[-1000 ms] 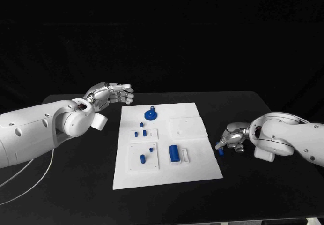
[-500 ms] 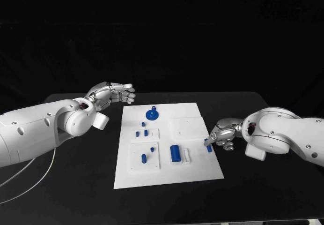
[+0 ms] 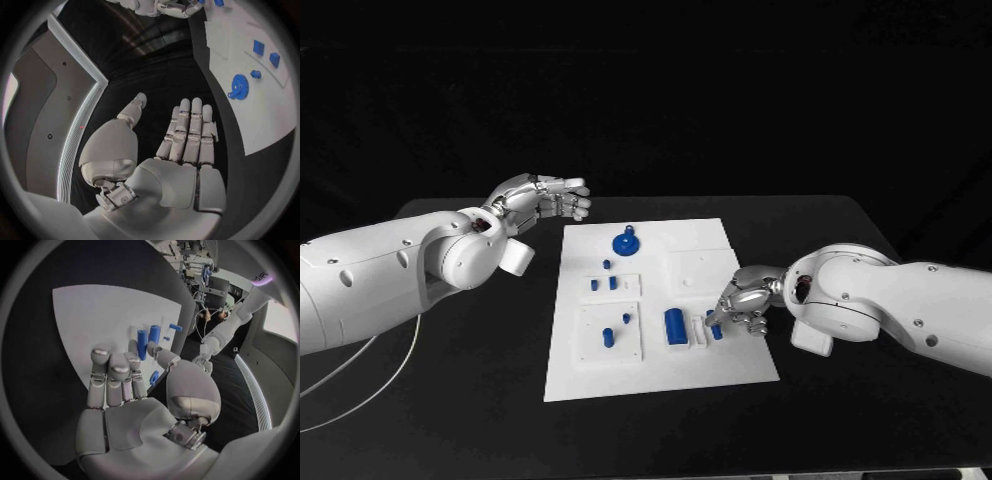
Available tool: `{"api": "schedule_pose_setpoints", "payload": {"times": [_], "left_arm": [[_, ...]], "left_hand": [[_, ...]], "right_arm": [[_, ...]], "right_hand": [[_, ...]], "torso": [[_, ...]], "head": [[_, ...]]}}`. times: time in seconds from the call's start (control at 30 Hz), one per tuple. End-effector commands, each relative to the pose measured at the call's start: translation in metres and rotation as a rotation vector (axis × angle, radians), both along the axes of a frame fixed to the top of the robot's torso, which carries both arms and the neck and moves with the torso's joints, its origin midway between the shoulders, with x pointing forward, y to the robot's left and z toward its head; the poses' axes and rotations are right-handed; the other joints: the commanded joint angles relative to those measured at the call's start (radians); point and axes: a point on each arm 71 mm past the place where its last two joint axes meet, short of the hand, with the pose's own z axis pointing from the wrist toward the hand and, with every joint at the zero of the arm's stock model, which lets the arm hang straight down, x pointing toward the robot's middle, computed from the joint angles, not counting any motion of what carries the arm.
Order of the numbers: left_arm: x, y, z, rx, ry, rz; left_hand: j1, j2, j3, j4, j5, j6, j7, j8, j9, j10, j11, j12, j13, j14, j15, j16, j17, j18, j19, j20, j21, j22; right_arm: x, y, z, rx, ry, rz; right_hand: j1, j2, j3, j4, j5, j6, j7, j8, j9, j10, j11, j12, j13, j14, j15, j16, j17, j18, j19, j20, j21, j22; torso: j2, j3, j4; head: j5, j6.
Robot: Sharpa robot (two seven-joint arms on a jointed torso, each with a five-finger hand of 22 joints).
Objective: Assemble the parts on the task board
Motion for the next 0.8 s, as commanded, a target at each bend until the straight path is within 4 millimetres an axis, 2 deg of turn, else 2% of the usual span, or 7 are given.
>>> {"api": "schedule_pose_setpoints", "payload": {"times": [0.03,0.27,0.8], "left_arm": [[-0.0007,-0.0019,0.0012,-0.007,-0.006,-0.016],[-0.0007,-0.0024,0.0010,-0.006,-0.003,-0.019],[-0.0011,-0.0018,0.0005,-0.004,0.004,-0.021]], "left_hand": [[-0.010,-0.003,-0.003,-0.001,-0.004,-0.005,-0.002,0.005,-0.001,0.001,0.004,-0.004,0.000,0.002,0.003,-0.005,0.001,0.014,0.006,0.001,-0.005,0.001],[-0.011,-0.003,-0.003,-0.001,-0.004,-0.005,-0.003,0.005,-0.001,0.001,0.004,-0.004,0.000,0.002,0.003,-0.005,0.002,0.014,0.006,0.001,-0.006,0.001],[-0.014,-0.003,-0.005,-0.001,-0.004,-0.006,-0.002,0.005,-0.001,0.001,0.004,-0.004,0.000,0.002,0.003,-0.006,0.002,0.014,0.006,0.002,-0.007,0.002]], "right_arm": [[0.0001,0.0065,-0.0020,0.000,-0.012,0.015],[0.0009,0.0117,-0.0066,-0.056,-0.068,0.047],[0.0013,0.0161,-0.0118,-0.034,-0.020,0.034]], "right_hand": [[-0.013,0.002,-0.008,0.001,0.002,0.008,0.001,0.003,0.001,0.007,0.002,-0.006,-0.001,-0.002,-0.006,-0.001,-0.001,0.035,-0.002,0.002,0.002,0.001],[-0.018,0.001,-0.013,0.002,0.002,0.008,0.001,0.002,0.001,0.007,0.002,-0.006,-0.001,-0.003,-0.006,-0.002,-0.002,0.035,-0.002,0.002,0.002,0.001],[-0.029,-0.003,-0.024,0.004,0.002,0.008,0.001,0.001,0.000,0.006,0.002,-0.008,-0.001,-0.003,-0.006,-0.002,-0.002,0.035,-0.002,0.001,0.002,0.000]], "torso": [[0.000,0.0014,0.0001],[0.000,0.0010,-0.0006],[0.000,0.0004,-0.0006]], "head": [[0.002,-0.002],[0.004,-0.002],[0.007,-0.003]]}}
